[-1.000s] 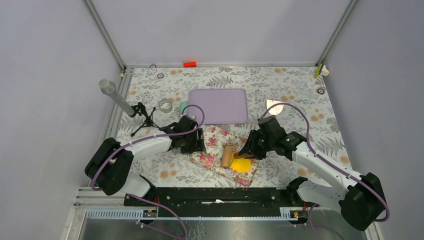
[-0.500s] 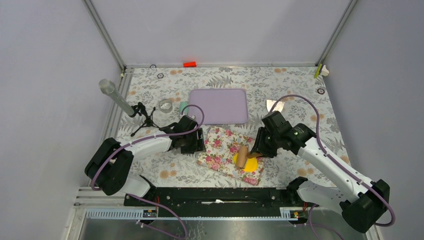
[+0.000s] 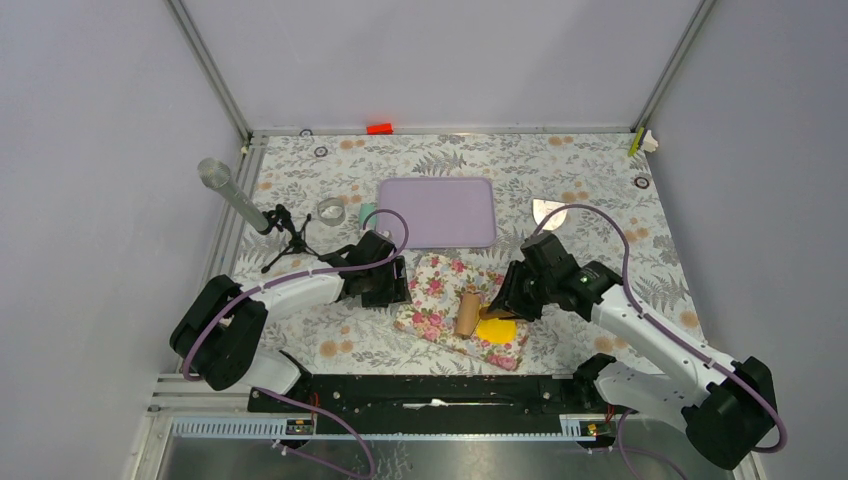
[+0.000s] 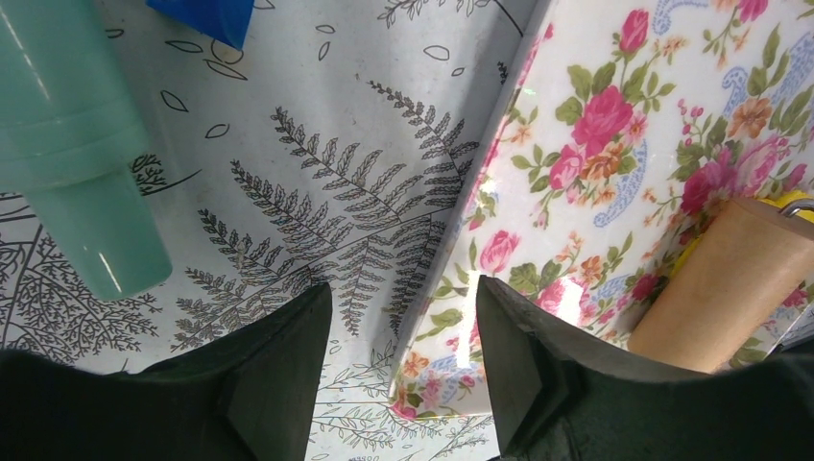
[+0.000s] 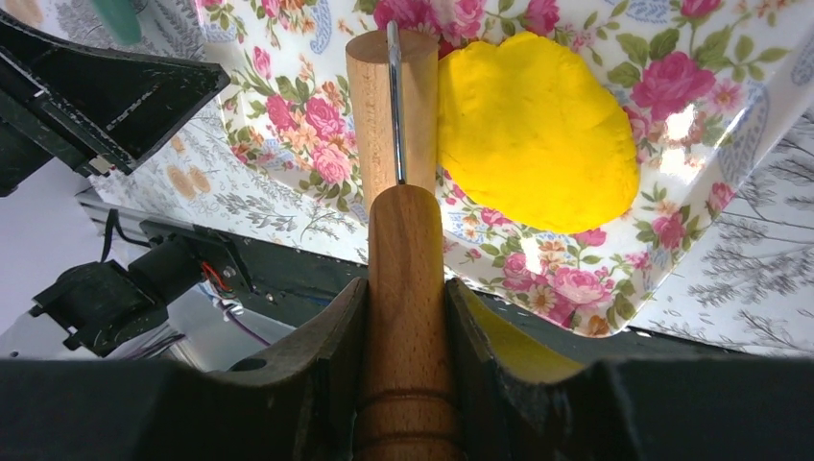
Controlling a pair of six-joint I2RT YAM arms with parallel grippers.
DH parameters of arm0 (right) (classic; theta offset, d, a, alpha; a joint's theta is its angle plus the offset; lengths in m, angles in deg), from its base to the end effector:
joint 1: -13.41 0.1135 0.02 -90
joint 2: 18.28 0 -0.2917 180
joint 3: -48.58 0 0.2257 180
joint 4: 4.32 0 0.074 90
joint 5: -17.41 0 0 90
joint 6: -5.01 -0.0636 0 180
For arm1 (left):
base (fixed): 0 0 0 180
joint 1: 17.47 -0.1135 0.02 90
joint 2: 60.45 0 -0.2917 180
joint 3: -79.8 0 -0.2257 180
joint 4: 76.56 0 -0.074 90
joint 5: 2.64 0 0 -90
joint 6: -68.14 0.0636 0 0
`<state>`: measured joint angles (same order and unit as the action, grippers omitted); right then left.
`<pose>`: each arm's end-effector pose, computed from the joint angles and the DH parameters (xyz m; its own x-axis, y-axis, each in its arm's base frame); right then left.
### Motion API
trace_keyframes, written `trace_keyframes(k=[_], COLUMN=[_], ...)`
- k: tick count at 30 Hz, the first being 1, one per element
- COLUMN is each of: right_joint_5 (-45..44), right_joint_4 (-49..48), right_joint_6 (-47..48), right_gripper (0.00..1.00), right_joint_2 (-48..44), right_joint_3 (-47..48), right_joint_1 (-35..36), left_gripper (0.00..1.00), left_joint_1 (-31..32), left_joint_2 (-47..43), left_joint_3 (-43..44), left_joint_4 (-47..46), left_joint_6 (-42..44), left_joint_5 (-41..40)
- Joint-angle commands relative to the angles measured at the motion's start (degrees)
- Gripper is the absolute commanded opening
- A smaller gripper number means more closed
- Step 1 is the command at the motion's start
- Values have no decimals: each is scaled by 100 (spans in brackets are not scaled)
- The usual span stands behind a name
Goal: Roll out the dumpling wrappers from the dough
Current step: Flatten out the dough on the work surface.
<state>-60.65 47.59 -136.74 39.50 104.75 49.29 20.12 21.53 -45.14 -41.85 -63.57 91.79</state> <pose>0.1309 0.1109 0.2444 -0.9319 0.2742 -0.2374 0.0949 0.8162 0.5699 0.1918 -0.1539 0.1793 -0.9445 -0.1101 -0.3095 0.0118 0.9302 -0.3669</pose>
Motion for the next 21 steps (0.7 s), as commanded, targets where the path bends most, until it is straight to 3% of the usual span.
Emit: trace_keyframes(k=[1, 7, 12, 21], right_joint_5=[-754, -561, -930, -1322], right_joint_4=[1066, 1073, 1386, 1407], right_joint_6=[182, 341, 326, 70], right_gripper=[0, 0, 0, 0], right_joint_2=[79, 65, -200, -631], right_joint_3=[415, 1026, 1216, 832], right_joint_1=[4, 2, 7, 4], left_gripper=[61, 66, 67, 67], left_joint_1=[39, 40, 45, 39], left_joint_2=[190, 113, 96, 4], left_joint_3=[-234, -240, -160, -59], left_joint_4=[321, 225, 326, 540], left_joint_6=[-3, 69, 66, 137], left_joint_5=[-152, 202, 189, 32])
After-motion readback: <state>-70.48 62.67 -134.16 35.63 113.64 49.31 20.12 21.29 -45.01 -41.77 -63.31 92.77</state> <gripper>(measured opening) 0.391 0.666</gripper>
